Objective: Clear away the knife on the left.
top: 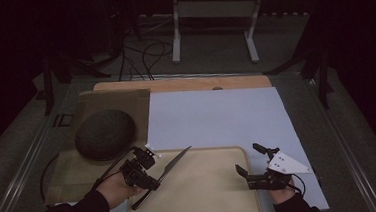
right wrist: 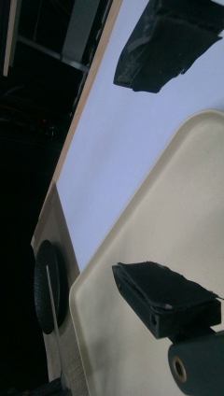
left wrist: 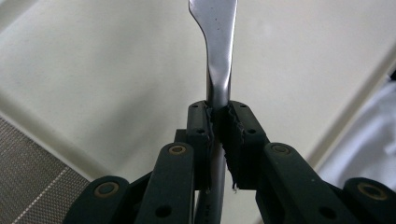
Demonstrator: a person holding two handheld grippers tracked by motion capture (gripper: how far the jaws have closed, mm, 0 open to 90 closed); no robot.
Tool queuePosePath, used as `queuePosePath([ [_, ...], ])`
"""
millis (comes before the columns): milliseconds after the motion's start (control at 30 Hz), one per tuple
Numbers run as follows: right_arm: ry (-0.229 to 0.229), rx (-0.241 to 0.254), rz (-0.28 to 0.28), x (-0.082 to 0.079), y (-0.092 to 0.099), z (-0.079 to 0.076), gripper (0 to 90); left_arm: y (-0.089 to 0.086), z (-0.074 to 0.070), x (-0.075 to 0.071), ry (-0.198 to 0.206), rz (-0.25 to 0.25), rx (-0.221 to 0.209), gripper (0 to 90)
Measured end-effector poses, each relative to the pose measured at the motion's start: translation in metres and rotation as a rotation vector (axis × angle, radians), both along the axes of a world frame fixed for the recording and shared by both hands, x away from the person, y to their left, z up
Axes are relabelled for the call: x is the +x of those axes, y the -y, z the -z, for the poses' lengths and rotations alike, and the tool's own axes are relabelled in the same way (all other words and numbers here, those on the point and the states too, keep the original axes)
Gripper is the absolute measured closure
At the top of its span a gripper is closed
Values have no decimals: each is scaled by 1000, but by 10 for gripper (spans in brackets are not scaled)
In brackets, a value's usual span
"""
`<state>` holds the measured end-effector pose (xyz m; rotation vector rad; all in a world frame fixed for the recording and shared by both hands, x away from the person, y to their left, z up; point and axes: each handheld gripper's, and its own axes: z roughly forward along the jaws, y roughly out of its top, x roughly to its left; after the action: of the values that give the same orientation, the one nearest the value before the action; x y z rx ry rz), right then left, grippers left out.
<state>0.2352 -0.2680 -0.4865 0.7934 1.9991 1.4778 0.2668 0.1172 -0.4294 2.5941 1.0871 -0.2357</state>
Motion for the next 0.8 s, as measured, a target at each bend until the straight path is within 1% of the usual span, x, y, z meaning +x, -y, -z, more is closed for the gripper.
queuePosePath([
  [67,0,-1,1,0,0,0,85,2,3,-2,-1,-31,10,808],
  [133,1,-2,1,0,0,0,85,1,6,-3,-28,-70,2,807],
  [167,-1,-2,3,0,-1,0,85,2,8,-3,-27,-77,12,807],
  [233,-1,-4,1,-1,-1,0,85,0,12,-5,-48,-98,12,807],
  [267,-3,-4,1,-1,-1,0,85,0,14,-5,-50,-97,19,807],
  [300,-2,-3,0,0,-1,0,85,-1,15,-5,-56,-106,16,807],
  [333,-3,-3,0,0,-1,0,85,-2,17,-5,-71,-119,9,807],
  [400,0,-5,-1,0,-1,0,85,-3,21,-5,-72,-132,14,807],
  [433,-1,-5,-1,0,-1,0,86,-4,24,-5,-88,-142,7,807],
  [500,-2,-6,-1,0,-1,0,85,-5,27,-6,-84,-141,16,807],
  [533,-2,-6,-1,-1,-2,0,85,-6,29,-5,-99,-153,7,807],
  [567,-3,-7,-1,-1,-2,0,85,-6,30,-6,-96,-157,14,807],
  [600,-3,-8,-2,-1,-2,0,86,-5,32,-6,-94,-151,19,807],
  [633,-1,-8,-3,-1,-2,0,86,-6,34,-6,-108,-164,6,806],
  [700,-2,-11,-4,-1,-2,0,86,-6,37,-6,-103,-160,18,807],
  [733,-2,-11,-5,-1,-2,0,93,-6,39,-6,-116,-166,8,807],
  [800,1,-12,-5,-1,-2,-1,97,-5,43,-7,-119,-164,23,806],
])
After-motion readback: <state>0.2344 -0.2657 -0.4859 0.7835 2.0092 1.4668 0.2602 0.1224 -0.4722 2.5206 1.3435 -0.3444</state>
